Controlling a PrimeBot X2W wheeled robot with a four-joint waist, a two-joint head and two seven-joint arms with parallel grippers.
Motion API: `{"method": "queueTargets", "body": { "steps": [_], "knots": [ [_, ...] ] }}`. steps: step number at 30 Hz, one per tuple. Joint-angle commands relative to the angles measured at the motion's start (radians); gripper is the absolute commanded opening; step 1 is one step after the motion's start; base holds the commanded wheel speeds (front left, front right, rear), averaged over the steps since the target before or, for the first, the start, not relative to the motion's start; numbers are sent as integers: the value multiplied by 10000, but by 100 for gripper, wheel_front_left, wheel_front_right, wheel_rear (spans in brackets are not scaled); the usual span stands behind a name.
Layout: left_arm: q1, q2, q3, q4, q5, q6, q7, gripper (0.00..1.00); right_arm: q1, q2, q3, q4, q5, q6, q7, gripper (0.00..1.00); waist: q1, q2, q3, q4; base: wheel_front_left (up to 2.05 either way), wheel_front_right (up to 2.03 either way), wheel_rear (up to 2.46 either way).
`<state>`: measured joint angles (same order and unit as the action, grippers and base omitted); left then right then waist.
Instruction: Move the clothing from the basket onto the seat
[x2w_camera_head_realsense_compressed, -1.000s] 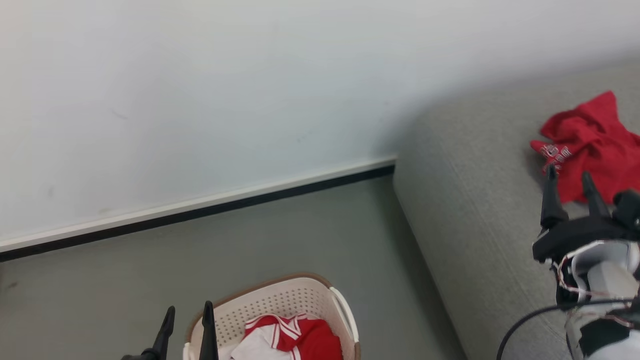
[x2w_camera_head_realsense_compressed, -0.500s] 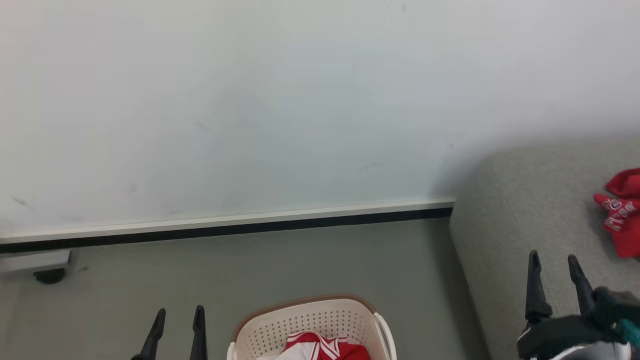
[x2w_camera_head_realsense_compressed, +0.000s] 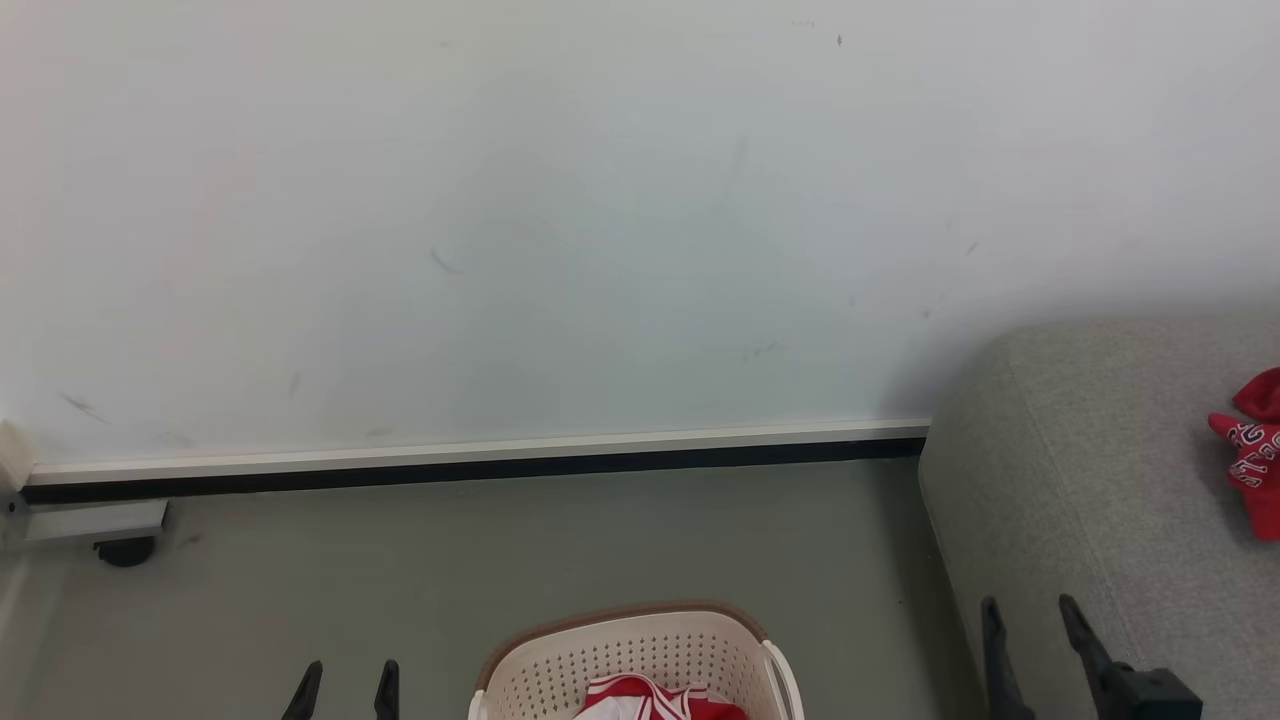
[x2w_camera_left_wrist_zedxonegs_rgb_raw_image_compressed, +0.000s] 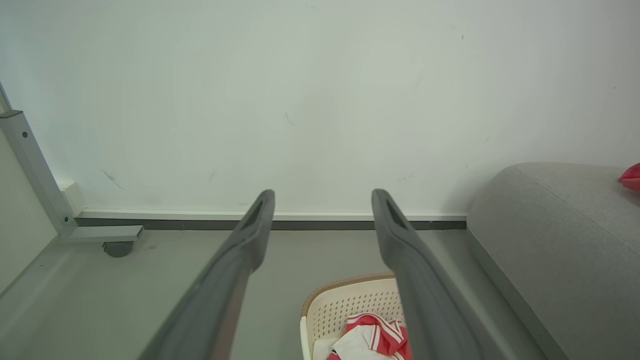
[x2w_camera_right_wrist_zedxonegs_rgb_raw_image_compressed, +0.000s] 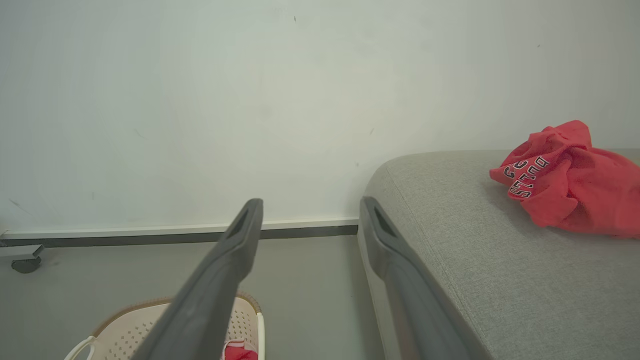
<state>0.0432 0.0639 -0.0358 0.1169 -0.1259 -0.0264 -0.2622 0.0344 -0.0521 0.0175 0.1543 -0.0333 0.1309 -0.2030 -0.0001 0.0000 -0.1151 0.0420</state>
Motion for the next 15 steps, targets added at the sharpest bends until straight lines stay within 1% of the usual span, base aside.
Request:
{"method": "queueTargets", "body": {
  "steps": [1,7,15],
  "knots": [
    [146,32,85,39,81,-86,-42,100,169,20,88,24,90,-3,-15,100,1,0,5,9,0,0,0],
    [229,2,291,335,197,-291,-42,100,387,22,350,96,494,-3,-56,100,1,0,100,-12,0,0,0],
    [298,-54,664,555,136,-434,-42,100,377,22,431,148,711,-3,-102,100,1,0,117,-92,0,0,0]
  ]
}}
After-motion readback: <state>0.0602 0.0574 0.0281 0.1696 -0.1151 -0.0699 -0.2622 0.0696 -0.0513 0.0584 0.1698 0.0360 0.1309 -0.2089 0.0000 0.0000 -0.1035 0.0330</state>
